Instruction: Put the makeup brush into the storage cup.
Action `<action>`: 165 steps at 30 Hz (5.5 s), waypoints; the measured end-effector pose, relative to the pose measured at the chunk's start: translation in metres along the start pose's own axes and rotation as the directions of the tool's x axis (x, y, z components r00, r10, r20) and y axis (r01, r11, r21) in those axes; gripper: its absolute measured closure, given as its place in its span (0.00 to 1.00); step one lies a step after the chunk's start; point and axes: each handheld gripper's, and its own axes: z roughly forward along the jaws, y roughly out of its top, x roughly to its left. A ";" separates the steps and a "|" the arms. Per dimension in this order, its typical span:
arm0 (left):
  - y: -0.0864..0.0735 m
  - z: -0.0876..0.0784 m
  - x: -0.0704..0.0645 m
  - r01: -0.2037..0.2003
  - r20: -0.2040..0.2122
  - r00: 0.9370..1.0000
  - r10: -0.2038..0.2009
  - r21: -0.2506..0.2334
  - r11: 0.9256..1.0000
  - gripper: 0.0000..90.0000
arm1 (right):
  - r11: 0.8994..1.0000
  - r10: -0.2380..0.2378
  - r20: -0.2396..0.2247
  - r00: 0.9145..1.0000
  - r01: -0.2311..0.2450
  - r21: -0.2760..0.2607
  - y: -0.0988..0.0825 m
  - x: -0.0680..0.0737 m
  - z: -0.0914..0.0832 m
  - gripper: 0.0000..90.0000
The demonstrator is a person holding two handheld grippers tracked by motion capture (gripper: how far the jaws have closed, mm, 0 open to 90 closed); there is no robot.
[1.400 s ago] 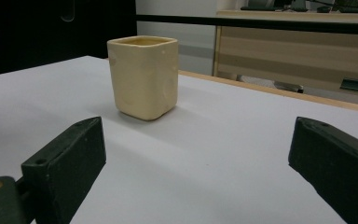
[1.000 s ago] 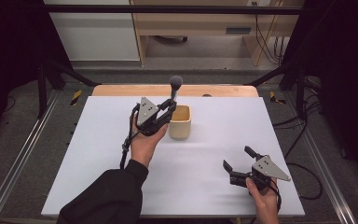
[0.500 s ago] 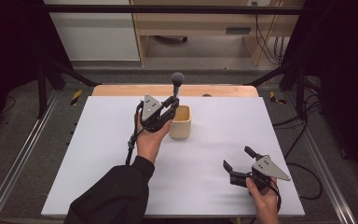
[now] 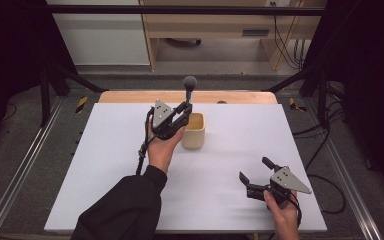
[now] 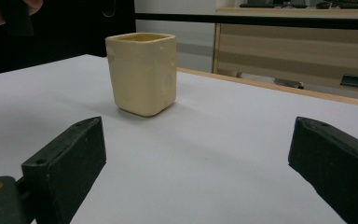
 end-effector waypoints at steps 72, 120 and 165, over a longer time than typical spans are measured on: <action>-0.037 0.027 0.001 -0.002 -0.001 1.000 0.002 0.062 0.998 0.82 | 0.999 0.043 -0.033 0.999 -0.043 0.006 -0.003 -0.001 0.002 0.05; -0.022 -0.013 -0.004 -0.027 0.136 0.991 0.017 0.076 0.997 0.04 | 1.000 0.027 -0.026 0.999 -0.026 0.017 -0.004 -0.001 0.002 0.05; -0.039 -0.052 -0.021 -0.137 0.250 0.963 0.102 0.125 0.983 0.01 | 0.999 0.025 -0.021 0.999 -0.025 0.025 -0.004 0.000 0.001 0.04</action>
